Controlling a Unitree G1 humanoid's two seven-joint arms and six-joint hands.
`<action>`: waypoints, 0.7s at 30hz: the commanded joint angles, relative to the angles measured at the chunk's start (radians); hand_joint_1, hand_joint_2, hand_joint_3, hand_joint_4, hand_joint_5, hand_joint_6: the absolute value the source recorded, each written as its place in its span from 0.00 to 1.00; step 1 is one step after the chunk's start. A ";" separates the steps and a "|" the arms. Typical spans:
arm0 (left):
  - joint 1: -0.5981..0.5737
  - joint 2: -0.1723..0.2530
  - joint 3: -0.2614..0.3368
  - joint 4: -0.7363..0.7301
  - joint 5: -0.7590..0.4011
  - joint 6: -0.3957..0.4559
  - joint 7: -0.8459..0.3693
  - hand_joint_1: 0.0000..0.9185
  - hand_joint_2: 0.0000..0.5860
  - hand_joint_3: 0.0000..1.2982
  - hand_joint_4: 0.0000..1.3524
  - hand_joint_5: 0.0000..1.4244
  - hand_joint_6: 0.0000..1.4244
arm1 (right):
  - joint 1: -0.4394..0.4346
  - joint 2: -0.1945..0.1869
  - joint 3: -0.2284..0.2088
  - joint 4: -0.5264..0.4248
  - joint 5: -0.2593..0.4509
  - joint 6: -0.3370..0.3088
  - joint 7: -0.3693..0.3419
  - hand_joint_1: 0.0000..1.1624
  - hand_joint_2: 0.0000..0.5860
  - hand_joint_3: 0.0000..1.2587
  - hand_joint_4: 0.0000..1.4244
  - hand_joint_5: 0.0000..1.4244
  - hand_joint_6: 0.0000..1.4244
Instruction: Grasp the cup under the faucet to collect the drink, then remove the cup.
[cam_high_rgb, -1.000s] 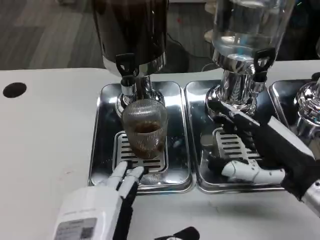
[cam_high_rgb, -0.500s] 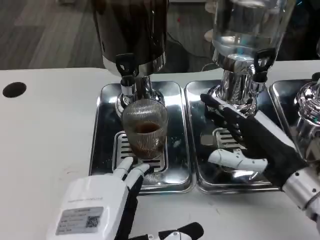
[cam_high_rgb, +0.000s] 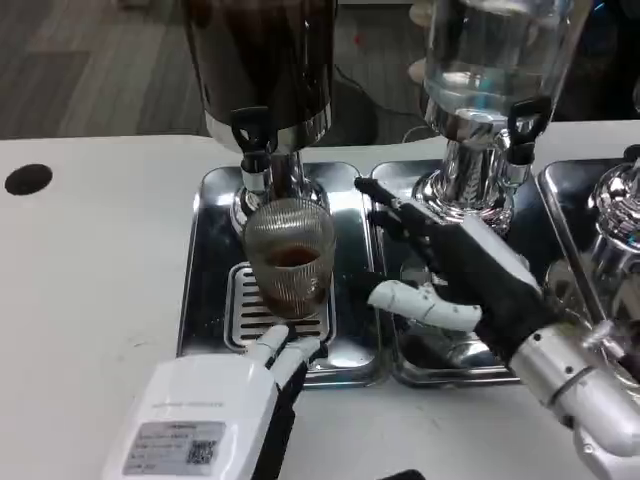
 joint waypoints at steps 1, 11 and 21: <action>0.032 -0.004 0.017 -0.034 0.015 -0.020 -0.017 0.00 0.11 0.19 0.11 0.24 0.39 | -0.039 0.027 0.023 0.034 -0.020 -0.016 -0.024 0.29 0.00 0.06 0.02 0.06 0.03; 0.018 -0.041 0.123 0.002 0.006 0.023 -0.163 0.00 0.10 0.11 0.00 0.13 0.30 | -0.063 0.052 0.036 0.062 -0.022 -0.022 -0.040 0.43 0.00 0.06 0.02 0.06 0.03; -0.026 -0.036 0.254 0.045 -0.062 0.059 -0.157 0.00 0.10 0.10 0.00 0.13 0.30 | -0.046 0.038 0.022 0.046 -0.024 -0.038 -0.059 0.47 0.00 0.07 0.02 0.05 0.03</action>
